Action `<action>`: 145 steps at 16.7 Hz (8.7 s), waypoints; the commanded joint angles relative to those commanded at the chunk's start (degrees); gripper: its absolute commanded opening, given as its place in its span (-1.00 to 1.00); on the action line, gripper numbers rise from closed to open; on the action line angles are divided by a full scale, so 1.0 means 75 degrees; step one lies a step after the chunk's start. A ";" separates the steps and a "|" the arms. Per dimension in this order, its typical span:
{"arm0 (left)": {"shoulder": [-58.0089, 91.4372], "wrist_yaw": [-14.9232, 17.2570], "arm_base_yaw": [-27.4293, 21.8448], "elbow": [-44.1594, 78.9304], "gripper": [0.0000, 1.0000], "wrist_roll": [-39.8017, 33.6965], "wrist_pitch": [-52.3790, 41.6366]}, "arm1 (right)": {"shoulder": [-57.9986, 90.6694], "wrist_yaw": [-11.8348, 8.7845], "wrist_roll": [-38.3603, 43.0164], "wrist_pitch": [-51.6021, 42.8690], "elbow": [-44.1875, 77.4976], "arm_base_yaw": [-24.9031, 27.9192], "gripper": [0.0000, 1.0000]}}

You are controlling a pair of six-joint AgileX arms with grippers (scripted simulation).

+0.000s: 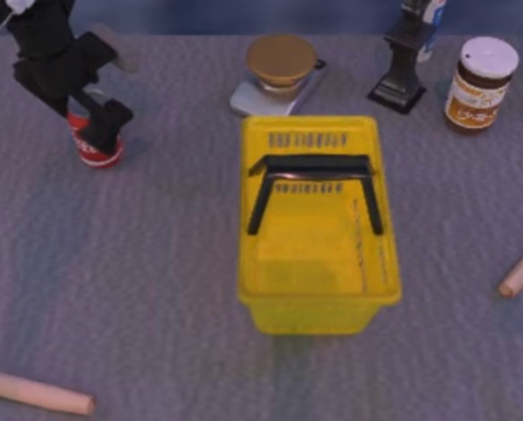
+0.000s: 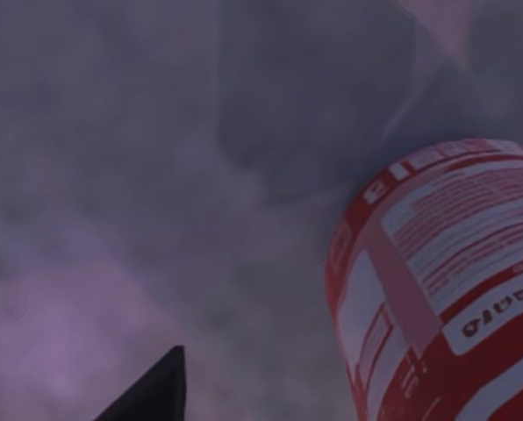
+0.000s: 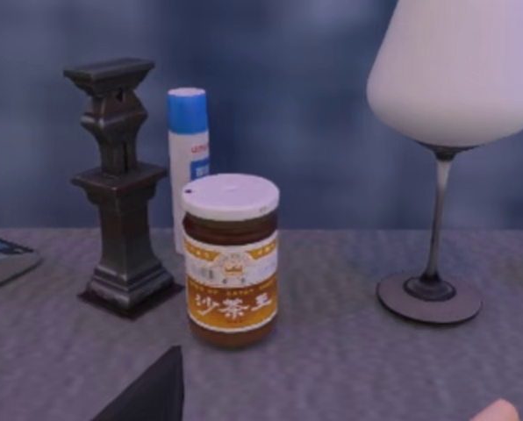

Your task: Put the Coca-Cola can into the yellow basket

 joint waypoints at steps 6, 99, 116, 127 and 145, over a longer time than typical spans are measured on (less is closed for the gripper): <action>0.0000 0.0000 0.0000 0.0000 -0.06 0.0000 0.0000 | 0.0000 0.0000 0.0000 0.0000 0.0000 0.0000 1.00; -0.4494 0.7854 -0.0934 -0.9625 1.00 -0.5784 1.6797 | 0.2116 -0.0063 -0.1200 -0.1747 0.2107 0.0835 1.00; -1.7821 0.0662 0.0849 -1.6604 1.00 -0.5968 1.1108 | 1.5032 0.0036 -0.6948 -1.0210 1.4724 0.4483 1.00; -1.9948 -0.0563 0.0987 -1.8444 1.00 -0.5471 0.9915 | 1.7093 0.0027 -0.7927 -1.1650 1.6743 0.5126 1.00; -1.9948 -0.0563 0.0987 -1.8444 1.00 -0.5471 0.9915 | 1.6969 0.0026 -0.7924 -1.0960 1.5930 0.5131 -0.06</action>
